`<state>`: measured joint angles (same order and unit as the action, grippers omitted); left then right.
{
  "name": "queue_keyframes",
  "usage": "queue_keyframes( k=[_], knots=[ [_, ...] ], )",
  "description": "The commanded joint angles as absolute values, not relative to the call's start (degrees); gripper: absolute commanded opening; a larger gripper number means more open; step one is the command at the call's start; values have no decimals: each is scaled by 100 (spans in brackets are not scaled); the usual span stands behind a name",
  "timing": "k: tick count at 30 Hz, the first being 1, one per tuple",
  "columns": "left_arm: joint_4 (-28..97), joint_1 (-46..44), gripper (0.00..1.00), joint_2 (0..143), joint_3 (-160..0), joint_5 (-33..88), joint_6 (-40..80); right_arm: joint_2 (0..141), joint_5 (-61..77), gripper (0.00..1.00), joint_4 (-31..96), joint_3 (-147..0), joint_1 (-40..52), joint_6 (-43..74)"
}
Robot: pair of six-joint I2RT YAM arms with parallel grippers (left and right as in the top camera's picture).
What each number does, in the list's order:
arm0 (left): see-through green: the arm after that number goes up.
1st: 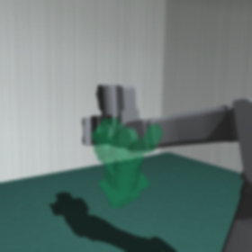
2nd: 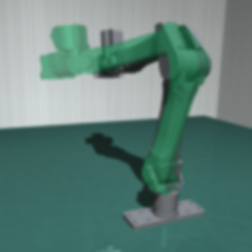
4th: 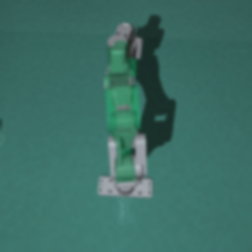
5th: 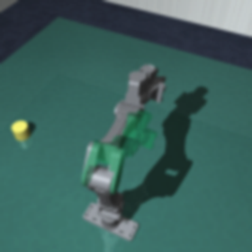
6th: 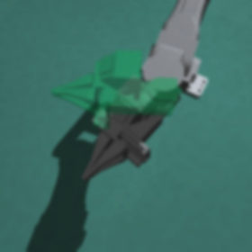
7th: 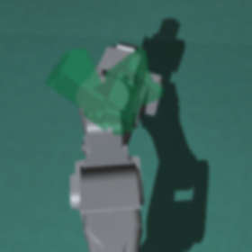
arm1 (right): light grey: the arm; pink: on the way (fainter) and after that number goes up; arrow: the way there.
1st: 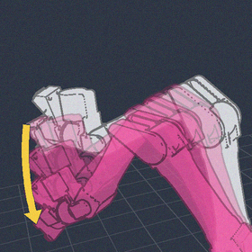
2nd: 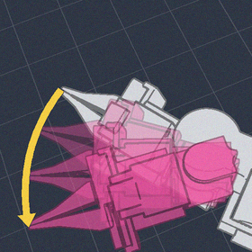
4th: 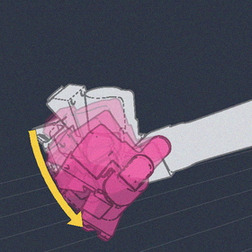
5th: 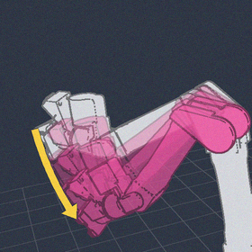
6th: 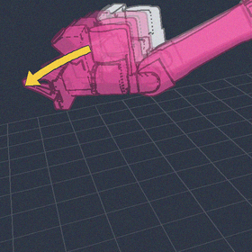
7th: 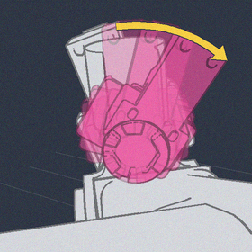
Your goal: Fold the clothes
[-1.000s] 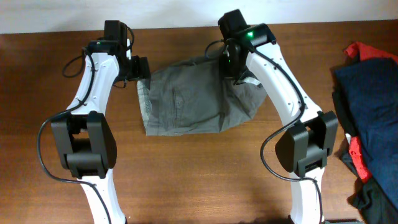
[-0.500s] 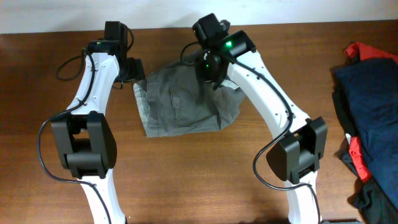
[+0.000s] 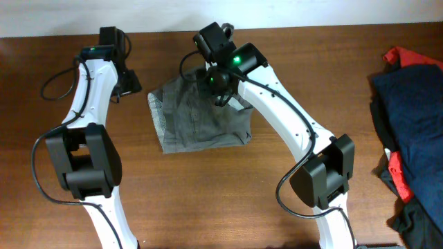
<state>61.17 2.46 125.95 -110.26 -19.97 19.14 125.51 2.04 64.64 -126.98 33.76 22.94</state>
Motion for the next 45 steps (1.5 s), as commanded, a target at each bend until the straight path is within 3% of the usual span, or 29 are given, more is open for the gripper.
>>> queue_keyframes(
  k=[1, 10, 12, 14, 15, 25, 28, 38, 45],
  knots=[
    [6147, 290, 99, 12632, -11144, -2034, 1994, 12512, 434, 20, 6445, -12728, 3430, 2346],
    [6147, 290, 99, 12632, -11144, -2034, 1992, 12840, 993, 24, 6163, -12728, 3570, 2346],
    [6147, 290, 99, 12632, -11142, -2036, 1994, 12866, 993, 43, 6108, -12728, 3632, 2346],
    [6145, 290, 99, 12632, -11142, -2036, 1994, 12879, 996, 69, 6062, -12728, 3695, 2346],
    [6143, 290, 99, 12632, -11144, -2036, 1994, 12879, 993, 73, 6051, -12728, 3726, 2349],
    [6156, 287, 99, 12632, -11144, -2034, 1992, 12698, 366, 75, 5961, -12895, 3638, 1944],
    [6158, 290, 99, 12632, -11144, -2034, 1992, 12634, 318, 80, 6066, -13047, 3387, 1734],
    [6104, 287, 99, 12632, -11144, -1535, 1992, 13087, 1160, 79, 5843, -12628, 2871, 1557],
    [6097, 287, 99, 12632, -11142, -1535, 1992, 13555, 1573, 61, 5251, -12619, 2891, 1485]
  ],
)
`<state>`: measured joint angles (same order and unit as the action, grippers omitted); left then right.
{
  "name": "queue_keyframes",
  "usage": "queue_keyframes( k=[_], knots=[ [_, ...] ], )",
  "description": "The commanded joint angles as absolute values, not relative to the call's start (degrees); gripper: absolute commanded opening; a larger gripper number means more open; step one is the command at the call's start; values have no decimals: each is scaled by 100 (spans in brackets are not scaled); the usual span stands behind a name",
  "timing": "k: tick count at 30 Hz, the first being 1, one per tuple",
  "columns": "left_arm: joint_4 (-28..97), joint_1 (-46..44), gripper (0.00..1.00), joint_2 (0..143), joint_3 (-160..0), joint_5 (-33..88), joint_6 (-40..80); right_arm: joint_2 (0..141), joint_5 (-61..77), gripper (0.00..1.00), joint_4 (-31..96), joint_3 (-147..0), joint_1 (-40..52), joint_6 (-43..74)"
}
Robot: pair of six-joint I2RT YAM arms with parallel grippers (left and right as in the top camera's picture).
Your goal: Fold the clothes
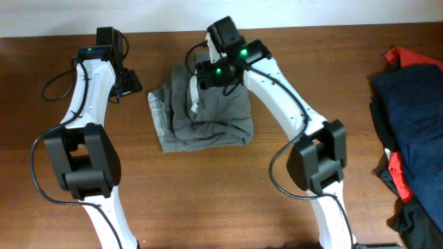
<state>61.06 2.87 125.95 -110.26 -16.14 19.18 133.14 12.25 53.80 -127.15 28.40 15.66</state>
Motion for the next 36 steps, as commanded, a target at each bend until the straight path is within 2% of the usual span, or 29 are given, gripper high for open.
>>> queue_keyframes(
  k=[1, 27, 29, 31, 35, 36],
  knots=[
    [6095, 287, 99, 12632, -11144, -1535, 1992, 13607, 1570, 61, 5216, -12619, 2891, 1485],
    [6055, 287, 99, 12632, -11144, -1538, 1992, 14355, 169, 53, 5013, -12619, 3369, 1632],
    [6036, 290, 99, 12632, -11144, -1540, 1992, 14355, 233, 43, 5011, -12619, 3389, 1632],
    [6029, 290, 99, 12632, -11144, -1540, 1992, 14355, 307, 27, 5011, -12619, 3413, 1634],
    [6029, 290, 99, 12632, -11144, -1538, 1992, 14344, 386, 4, 5041, -12637, 3485, 1627],
    [6029, 290, 99, 12632, -11144, -1540, 1990, 14313, 384, 4, 5087, -12674, 3494, 1627]
  ],
)
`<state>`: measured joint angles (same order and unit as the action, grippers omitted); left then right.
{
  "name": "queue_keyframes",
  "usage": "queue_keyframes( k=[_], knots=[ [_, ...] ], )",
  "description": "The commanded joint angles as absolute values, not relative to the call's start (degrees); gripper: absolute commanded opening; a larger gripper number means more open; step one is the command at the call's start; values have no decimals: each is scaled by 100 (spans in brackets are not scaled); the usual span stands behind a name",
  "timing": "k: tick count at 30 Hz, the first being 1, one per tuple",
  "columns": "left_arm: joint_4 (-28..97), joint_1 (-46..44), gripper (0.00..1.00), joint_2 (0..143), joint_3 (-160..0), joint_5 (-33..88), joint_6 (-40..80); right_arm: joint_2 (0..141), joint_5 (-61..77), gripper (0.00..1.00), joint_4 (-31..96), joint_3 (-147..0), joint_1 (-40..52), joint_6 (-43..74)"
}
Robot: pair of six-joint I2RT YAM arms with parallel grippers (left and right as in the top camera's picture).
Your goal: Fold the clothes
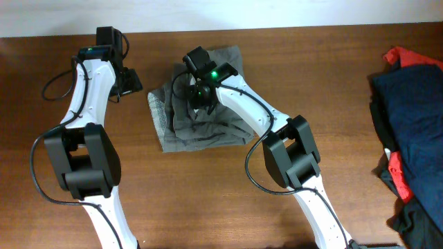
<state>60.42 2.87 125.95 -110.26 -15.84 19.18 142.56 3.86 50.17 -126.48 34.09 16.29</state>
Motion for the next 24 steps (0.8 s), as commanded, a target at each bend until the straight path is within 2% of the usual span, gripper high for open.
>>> queue_keyframes(
  k=[1, 11, 24],
  knots=[
    [6029, 290, 99, 12632, -11144, -1540, 1992, 14285, 384, 4, 5131, -12711, 3500, 1627],
    [6029, 290, 99, 12632, -11144, -1540, 1990, 13948, 454, 4, 5870, -13373, 3677, 1549],
    [6029, 290, 99, 12632, -11144, -1540, 1990, 13845, 639, 4, 6265, -13386, 4056, 1546]
  ],
)
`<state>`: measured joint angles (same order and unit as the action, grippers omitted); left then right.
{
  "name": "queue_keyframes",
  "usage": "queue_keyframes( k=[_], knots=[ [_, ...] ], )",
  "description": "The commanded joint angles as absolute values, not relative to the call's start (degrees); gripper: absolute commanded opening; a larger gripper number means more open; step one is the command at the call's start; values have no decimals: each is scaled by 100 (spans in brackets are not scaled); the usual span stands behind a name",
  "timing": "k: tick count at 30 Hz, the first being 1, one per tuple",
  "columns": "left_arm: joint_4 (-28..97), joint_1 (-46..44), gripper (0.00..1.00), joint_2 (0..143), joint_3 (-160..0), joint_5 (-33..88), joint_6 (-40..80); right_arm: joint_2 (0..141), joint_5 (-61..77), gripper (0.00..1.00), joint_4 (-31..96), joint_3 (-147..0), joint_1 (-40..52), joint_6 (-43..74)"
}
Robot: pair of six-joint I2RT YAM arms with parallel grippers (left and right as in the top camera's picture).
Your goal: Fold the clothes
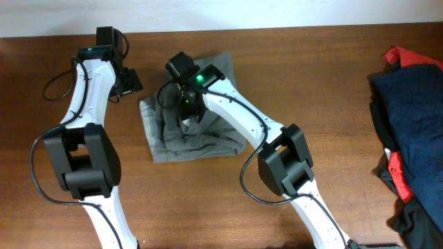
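A grey garment [208, 138] lies bunched on the brown table [325, 90], left of centre. Its upper right part [220, 62] lies flat toward the far edge. My right gripper [181, 111] points down into the garment's left half. The wrist hides its fingers, but the cloth is gathered up around them, so it looks shut on a fold. My left gripper [130, 83] rests just beyond the garment's upper left corner. It is apart from the cloth, looks open and holds nothing.
A pile of dark blue clothes [408, 117] with a red garment [400, 57] under it fills the table's right edge. A black cable [55, 86] loops beside the left arm at the far left.
My right gripper has moved left and toward the near edge over the garment. The cloth went with it, so the garment's left edge now lies further left. The left arm has not moved.
My right gripper began on the garment's upper right part, with the cloth spread flat. Then it was further left with a fold raised. At each later moment it was further left, and the garment is now bunched and shifted left. The left arm stayed still.
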<state>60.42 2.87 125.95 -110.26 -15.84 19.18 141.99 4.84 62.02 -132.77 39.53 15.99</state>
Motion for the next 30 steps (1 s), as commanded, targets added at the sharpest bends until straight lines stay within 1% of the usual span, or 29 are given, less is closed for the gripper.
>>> queue_keyframes(
  k=[1, 10, 12, 17, 21, 27, 28, 29, 30],
  knots=[
    [6029, 290, 99, 12632, -11144, -1540, 1990, 13795, 642, 4, 6285, -13386, 4056, 1546],
    [6027, 290, 99, 12632, -11144, -1540, 1990, 13126, 602, 4, 6348, -13386, 4051, 1542],
    [6027, 290, 99, 12632, -11144, -1542, 1990, 13017, 808, 4, 6383, -13386, 4056, 1542],
    [6027, 290, 99, 12632, -11144, -1542, 1990, 12980, 2001, 4, 6458, -13367, 4056, 1542],
    [6027, 290, 99, 12632, -11144, -1542, 1990, 12980, 2088, 4, 6482, -13362, 4062, 1535],
    [6027, 290, 99, 12632, -11144, -1542, 1990, 13028, 2637, 4, 6504, -13299, 4147, 1225],
    [6027, 290, 99, 12632, -11144, -1542, 1990, 13052, 2639, 5, 6517, -13297, 4165, 1225],
    [6027, 290, 99, 12632, -11142, -1542, 1990, 13078, 2648, 10, 6523, -13292, 4182, 1225],
    [6029, 290, 99, 12632, -11142, -1542, 1990, 13102, 2657, 22, 6519, -13273, 4200, 1225]
  ],
)
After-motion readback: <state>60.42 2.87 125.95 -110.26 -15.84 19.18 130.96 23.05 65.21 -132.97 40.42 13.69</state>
